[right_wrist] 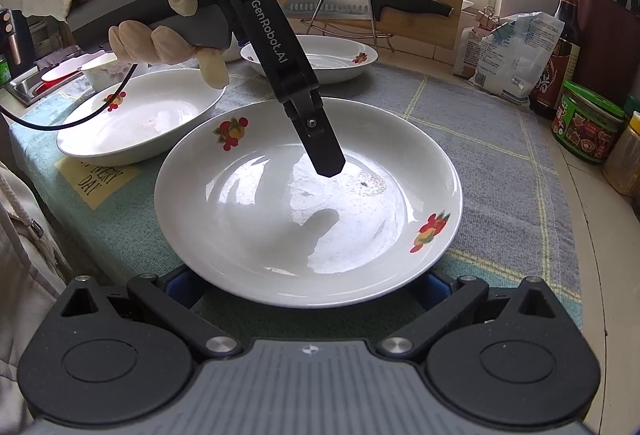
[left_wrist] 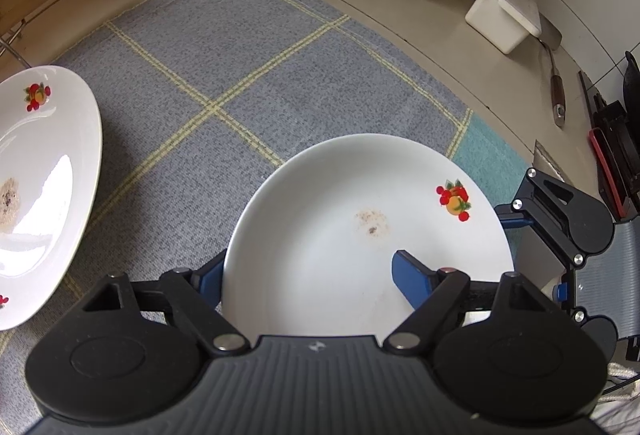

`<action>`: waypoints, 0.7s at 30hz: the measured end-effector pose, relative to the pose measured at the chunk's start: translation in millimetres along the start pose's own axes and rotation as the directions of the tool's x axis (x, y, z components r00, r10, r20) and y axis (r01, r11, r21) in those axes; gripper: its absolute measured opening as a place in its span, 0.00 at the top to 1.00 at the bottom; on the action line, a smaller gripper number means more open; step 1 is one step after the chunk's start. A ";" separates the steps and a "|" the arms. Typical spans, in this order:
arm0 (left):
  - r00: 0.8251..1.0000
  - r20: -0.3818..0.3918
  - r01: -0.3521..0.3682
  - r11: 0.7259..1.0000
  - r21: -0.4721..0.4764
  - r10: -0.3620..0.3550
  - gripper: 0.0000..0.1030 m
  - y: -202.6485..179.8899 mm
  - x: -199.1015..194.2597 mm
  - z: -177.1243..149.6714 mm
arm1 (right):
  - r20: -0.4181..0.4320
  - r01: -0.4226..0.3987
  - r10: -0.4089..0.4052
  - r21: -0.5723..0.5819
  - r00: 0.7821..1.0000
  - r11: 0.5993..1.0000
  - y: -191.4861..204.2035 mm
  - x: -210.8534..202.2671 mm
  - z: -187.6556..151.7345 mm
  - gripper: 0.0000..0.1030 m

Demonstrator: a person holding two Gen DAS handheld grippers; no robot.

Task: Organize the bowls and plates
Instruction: 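Carry the held plate with the left gripper toward the green sauce jar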

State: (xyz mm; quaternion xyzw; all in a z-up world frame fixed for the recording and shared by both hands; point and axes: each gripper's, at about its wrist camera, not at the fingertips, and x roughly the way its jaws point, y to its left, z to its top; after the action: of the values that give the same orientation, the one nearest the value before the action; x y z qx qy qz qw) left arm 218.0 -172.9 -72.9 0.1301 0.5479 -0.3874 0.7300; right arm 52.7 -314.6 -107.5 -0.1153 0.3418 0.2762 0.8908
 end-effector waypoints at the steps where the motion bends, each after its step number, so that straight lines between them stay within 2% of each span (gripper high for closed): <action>1: 1.000 0.001 0.000 1.000 -0.001 0.000 0.20 -0.1 -0.2 -0.1 | -0.004 0.000 0.000 0.003 1.000 1.000 0.1 0.1 0.6 0.00; 21: 0.999 0.036 -0.014 1.000 0.016 0.014 0.19 -7.7 -9.1 2.5 | -0.033 0.004 -0.003 0.027 0.999 1.000 -2.7 -4.5 5.3 0.00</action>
State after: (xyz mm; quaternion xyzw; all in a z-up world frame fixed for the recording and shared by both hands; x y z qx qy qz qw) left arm 213.3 -175.7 -62.0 0.1328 0.5305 -0.3889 0.7414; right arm 54.3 -316.5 -100.5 -0.1084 0.3600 0.2682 0.8870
